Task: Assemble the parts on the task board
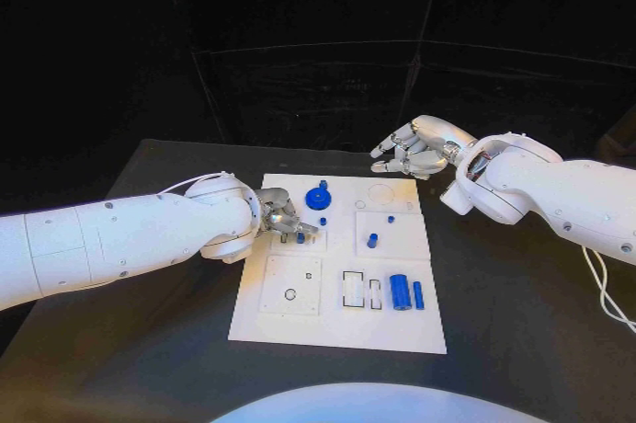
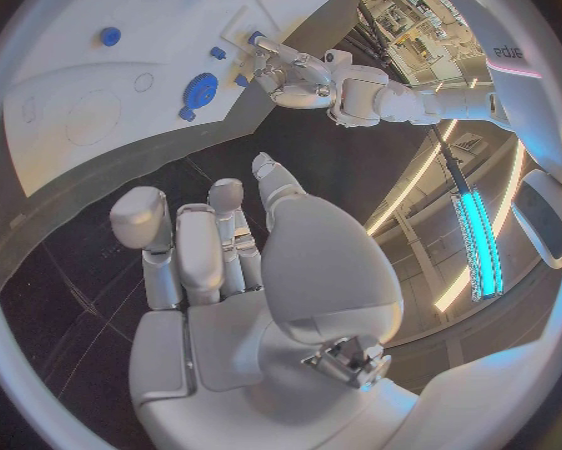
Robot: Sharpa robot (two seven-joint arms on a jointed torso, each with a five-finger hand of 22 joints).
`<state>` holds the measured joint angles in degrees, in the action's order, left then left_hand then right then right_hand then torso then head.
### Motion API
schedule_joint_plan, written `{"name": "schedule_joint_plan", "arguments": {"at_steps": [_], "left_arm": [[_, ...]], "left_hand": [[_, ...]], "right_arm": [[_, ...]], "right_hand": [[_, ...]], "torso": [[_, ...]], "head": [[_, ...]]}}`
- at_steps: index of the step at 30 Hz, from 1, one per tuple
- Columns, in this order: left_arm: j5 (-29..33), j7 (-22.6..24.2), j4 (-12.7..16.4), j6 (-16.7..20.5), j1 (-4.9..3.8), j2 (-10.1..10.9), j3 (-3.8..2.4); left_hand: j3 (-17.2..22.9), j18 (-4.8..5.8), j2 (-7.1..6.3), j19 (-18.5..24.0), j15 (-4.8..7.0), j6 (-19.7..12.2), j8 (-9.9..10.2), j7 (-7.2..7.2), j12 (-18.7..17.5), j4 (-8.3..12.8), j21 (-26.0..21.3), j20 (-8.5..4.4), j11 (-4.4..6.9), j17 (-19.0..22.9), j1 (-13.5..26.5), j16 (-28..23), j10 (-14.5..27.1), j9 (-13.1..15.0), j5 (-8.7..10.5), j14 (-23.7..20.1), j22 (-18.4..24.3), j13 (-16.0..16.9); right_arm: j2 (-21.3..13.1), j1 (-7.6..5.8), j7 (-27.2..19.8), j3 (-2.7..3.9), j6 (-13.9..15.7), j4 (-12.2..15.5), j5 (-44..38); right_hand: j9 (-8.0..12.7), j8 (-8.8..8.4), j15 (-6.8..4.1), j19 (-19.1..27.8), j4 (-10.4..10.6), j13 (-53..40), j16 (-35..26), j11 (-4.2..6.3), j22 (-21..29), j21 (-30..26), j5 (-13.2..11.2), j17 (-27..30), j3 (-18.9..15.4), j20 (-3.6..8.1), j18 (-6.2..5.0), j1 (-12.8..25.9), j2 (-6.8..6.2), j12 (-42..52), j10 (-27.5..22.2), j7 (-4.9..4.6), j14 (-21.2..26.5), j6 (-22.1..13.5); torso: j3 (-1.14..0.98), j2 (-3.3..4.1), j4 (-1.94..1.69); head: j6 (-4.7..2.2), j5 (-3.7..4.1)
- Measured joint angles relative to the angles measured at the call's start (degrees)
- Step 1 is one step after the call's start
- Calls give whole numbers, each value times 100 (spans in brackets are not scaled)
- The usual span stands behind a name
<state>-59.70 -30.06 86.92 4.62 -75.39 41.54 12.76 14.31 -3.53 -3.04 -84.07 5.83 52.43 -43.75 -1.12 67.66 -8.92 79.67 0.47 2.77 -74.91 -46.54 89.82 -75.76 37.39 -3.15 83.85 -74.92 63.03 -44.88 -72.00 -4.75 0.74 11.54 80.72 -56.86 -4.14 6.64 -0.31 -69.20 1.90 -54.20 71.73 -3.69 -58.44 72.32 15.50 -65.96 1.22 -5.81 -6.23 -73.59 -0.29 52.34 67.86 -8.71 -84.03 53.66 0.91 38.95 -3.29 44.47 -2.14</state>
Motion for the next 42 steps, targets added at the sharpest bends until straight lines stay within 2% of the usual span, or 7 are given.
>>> {"name": "schedule_joint_plan", "arguments": {"at_steps": [8, 13, 19, 24, 30, 36, 42], "left_arm": [[8, 2, 13, 25, -3, 29, -43], [12, 2, 13, -71, -12, 122, -278], [15, -1, -55, -600, -323, 220, -455], [26, 2, -342, -1007, -579, 164, -489], [42, 7, -989, -1500, -696, -122, -494], [32, 12, -1588, -1926, -682, -463, -477], [11, 23, -2060, -2121, -517, -701, -432]], "left_hand": [[-16, 0, 12, 0, 0, 0, 0, 0, 0, -16, 0, 0, 0, 0, -12, 0, 0, 0, 0, 0, 0, 0], [-132, 0, 57, 0, 0, -27, 0, 1, -102, 3, -71, 0, 1, 0, -152, 0, 86, -1, 0, 0, 4, -164], [-467, 0, 61, 18, -26, -337, 200, -128, -512, -41, -391, 18, -108, 0, -347, 0, 463, -99, 0, 22, 329, -626], [-584, -95, 144, 278, -171, -643, 524, -310, -1204, 64, -960, 154, -279, 0, -723, 0, 1077, -344, 0, 6, 974, -1395], [-854, -93, 128, 258, -207, -657, 643, -328, -1201, -81, -978, 187, -298, 0, -707, 0, 1097, -523, 0, 1, 977, -1431], [-1046, -93, 172, 253, -206, -551, 649, -325, -1050, -193, -978, 192, -306, 0, -751, 0, 1000, -633, 0, 1, 920, -1346], [-1128, -92, 243, 233, -206, -501, 649, -318, -992, -227, -932, 212, -297, 0, -822, 0, 950, -676, 0, 1, 861, -1299]], "right_arm": [[10, 2, -2, -1, -3, -25, 0], [11, 3, -3, -1, -6, -40, 0], [8, 3, -3, -1, -8, -80, 0], [25, 3, 5, -1, -8, -127, 0], [60, 3, 11, -2, -10, -159, -1], [87, 4, 13, -2, -14, -165, -1], [90, 4, 14, -3, -14, -164, -1]], "right_hand": [[0, 0, 0, 0, 0, 0, -4, 0, 0, 0, 0, 0, 0, 0, 0, 0, 0, 0, 0, 0, 0, 0], [0, 0, 0, 0, 0, 0, -4, 0, -1, 0, 0, 0, 0, 0, 1, 0, 0, 0, 0, 0, 0, 0], [0, 0, 0, 0, 8, 0, -4, 0, 8, 0, 0, 10, -7, 0, 0, 0, 0, 0, 0, 0, 0, 0], [0, 0, 0, 0, 15, 5, -4, 0, 8, 0, 0, 11, -14, 0, 0, 0, 0, 0, 0, 0, 0, 0], [0, 0, 0, -1, 28, 4, -26, 0, 16, 0, 50, 10, -61, 0, 1, 0, 0, 0, 0, 0, 0, 0], [-1, 0, 0, -1, 28, 11, -26, 0, 22, -29, 101, 16, -61, 0, 1, 0, 0, 0, 0, 0, 0, 0], [-1, 0, 0, -1, 28, 11, -26, 0, 29, -29, 134, 16, -61, 0, 1, 0, 0, 0, 0, 0, 0, 0]], "torso": [[1, 4, 0], [-1, 1, 1], [-1, -2, 1], [-5, -7, 8], [-2, -6, 3], [-2, 4, 4], [3, 5, 8]], "head": [[7, -3], [4, 16], [-13, 37], [-42, 12], [-78, 12], [-94, -39], [-98, -40]]}}
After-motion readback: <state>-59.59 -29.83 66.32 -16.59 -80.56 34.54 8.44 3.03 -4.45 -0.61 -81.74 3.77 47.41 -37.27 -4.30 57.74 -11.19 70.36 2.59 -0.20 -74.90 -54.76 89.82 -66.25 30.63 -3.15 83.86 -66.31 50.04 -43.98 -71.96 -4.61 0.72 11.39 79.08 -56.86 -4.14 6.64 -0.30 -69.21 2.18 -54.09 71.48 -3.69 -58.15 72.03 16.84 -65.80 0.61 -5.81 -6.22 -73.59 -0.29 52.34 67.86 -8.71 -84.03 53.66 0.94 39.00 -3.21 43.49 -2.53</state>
